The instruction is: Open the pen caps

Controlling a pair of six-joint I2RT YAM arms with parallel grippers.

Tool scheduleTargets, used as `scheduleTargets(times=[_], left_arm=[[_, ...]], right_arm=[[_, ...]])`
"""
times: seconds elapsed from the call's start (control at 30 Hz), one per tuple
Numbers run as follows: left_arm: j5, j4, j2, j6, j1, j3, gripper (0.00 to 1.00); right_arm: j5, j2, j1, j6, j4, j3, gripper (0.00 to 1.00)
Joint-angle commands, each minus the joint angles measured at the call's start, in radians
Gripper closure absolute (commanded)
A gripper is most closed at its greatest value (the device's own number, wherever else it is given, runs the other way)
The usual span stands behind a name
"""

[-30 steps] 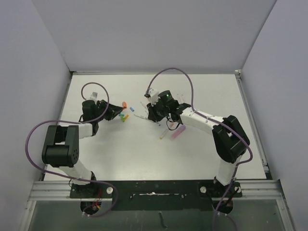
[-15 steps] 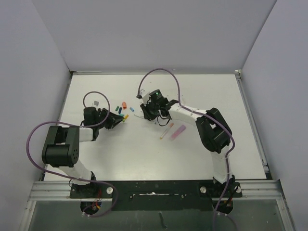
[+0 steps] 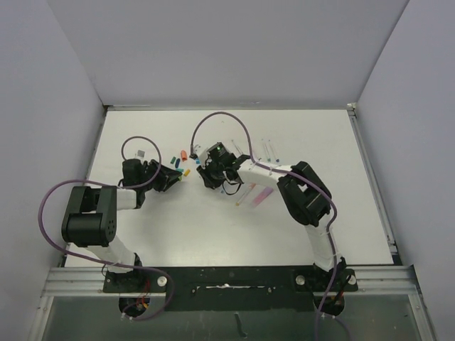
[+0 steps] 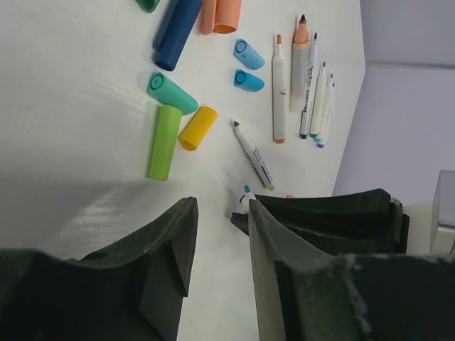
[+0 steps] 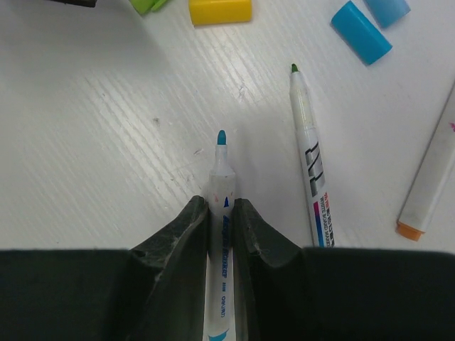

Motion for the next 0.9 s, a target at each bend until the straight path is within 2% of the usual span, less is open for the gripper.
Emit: scheduleTargets(times=[0.0, 0.13, 0.33, 0.43, 0.6, 0.67, 0.7, 0.73, 0.77, 0.8, 0.87], left_arm=[[0.002, 0.025, -0.052, -0.001, 0.014, -0.009, 0.66], [-0.004, 0.015, -0.110, -0.007, 0.017, -0.014, 0.65], [-0.012, -0.017, -0.179, -0.008, 0.017, -0.011, 0.65], [-0.013, -0.026, -0.196, -0.011, 0.017, -0.011, 0.65], [-0.019, -0.035, -0.220, -0.014, 0.017, -0.010, 0.63], [-0.021, -0.035, -0.235, -0.013, 0.017, -0.009, 0.52], [-0.022, -0.036, -0.239, -0.010, 0.017, -0.008, 0.43], [-0.022, -0.040, -0.246, -0.006, 0.017, -0.005, 0.31], [-0.021, -0.048, -0.251, 0.000, 0.017, 0.000, 0.14], [-0.018, -0.058, -0.256, 0.005, 0.016, 0.006, 0.04], [-0.011, -0.063, -0.269, 0.012, 0.015, 0.012, 0.02]], right_arm=[[0.005, 0.012, 0.005, -0.017, 0.012, 0.052, 0.97], [0.011, 0.029, 0.005, -0.022, 0.009, 0.064, 0.90], [0.034, 0.043, 0.005, -0.034, 0.008, 0.081, 0.72], [0.043, 0.039, 0.004, -0.038, 0.010, 0.081, 0.70], [0.067, -0.039, 0.003, -0.027, 0.058, 0.028, 0.59], [0.093, -0.098, 0.003, -0.019, 0.085, -0.011, 0.53], [0.110, -0.130, 0.002, -0.017, 0.095, -0.035, 0.51], [0.127, -0.162, 0.002, -0.014, 0.101, -0.053, 0.50], [0.145, -0.194, 0.003, -0.009, 0.101, -0.067, 0.49], [0.168, -0.226, 0.002, 0.000, 0.099, -0.084, 0.46], [0.215, -0.283, 0.000, 0.028, 0.079, -0.110, 0.38]])
